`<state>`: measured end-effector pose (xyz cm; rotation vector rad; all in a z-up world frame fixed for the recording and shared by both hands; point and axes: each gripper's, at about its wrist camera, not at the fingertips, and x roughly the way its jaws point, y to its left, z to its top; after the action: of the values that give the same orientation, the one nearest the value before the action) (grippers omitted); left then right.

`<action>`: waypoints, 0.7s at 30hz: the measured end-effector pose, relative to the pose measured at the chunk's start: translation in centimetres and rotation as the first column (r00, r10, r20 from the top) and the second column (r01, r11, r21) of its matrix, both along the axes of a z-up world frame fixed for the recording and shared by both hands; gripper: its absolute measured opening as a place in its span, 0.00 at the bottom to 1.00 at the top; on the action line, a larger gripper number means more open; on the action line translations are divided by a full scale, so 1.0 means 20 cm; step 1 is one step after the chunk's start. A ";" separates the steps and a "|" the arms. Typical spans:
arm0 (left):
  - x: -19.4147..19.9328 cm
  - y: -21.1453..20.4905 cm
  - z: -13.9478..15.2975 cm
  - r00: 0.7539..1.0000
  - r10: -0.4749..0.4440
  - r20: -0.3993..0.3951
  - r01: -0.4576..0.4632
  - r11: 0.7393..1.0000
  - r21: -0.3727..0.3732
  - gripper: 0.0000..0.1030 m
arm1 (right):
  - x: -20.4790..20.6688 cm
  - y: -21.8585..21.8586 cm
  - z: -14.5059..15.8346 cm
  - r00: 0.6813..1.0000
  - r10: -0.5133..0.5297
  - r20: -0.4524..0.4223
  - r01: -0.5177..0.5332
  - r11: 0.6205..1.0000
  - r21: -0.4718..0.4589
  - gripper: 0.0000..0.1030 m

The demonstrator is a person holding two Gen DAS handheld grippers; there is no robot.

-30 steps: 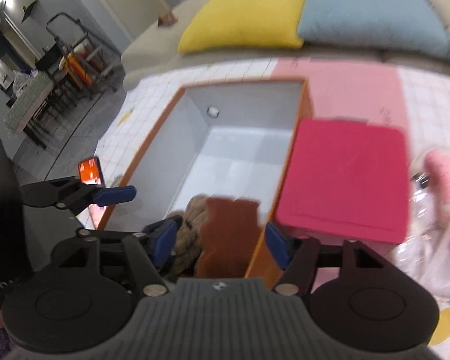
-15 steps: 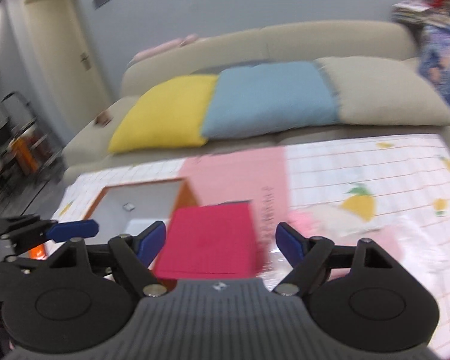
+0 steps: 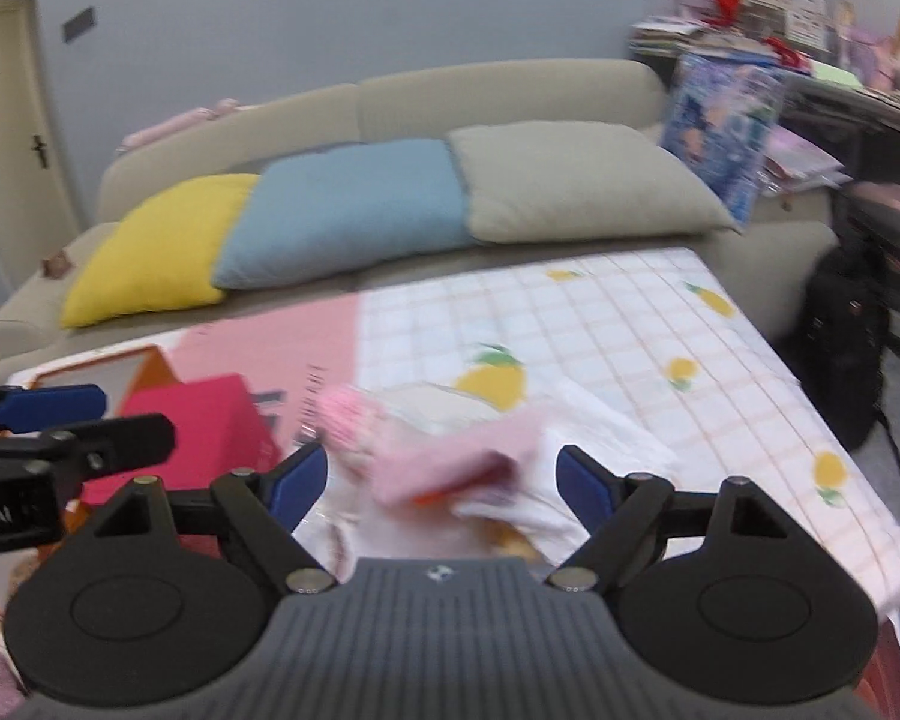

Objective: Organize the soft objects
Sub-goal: 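Move both tools back to the pink cloth and white towel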

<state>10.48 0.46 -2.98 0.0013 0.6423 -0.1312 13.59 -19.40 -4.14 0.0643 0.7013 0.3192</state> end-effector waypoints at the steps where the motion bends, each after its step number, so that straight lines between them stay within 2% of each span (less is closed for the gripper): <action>1: 0.01 -0.02 -0.02 1.000 -0.006 -0.006 0.006 1.000 0.004 0.73 | 0.01 -0.02 -0.02 1.000 -0.013 -0.008 0.013 1.000 -0.010 0.80; 11: 0.07 -0.15 -0.20 0.995 -0.075 -0.065 0.079 0.994 0.069 0.72 | 0.07 -0.09 -0.17 0.995 -0.036 -0.093 0.031 0.998 -0.049 0.79; 21: 0.14 -0.19 -0.25 0.988 -0.136 -0.068 0.147 0.973 0.179 0.69 | 0.15 -0.07 -0.26 0.990 0.010 -0.140 -0.019 0.998 -0.063 0.76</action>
<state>13.34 -3.41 -8.01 0.2223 0.7081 -0.2100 16.60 -20.80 -9.38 0.0202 0.8504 0.3077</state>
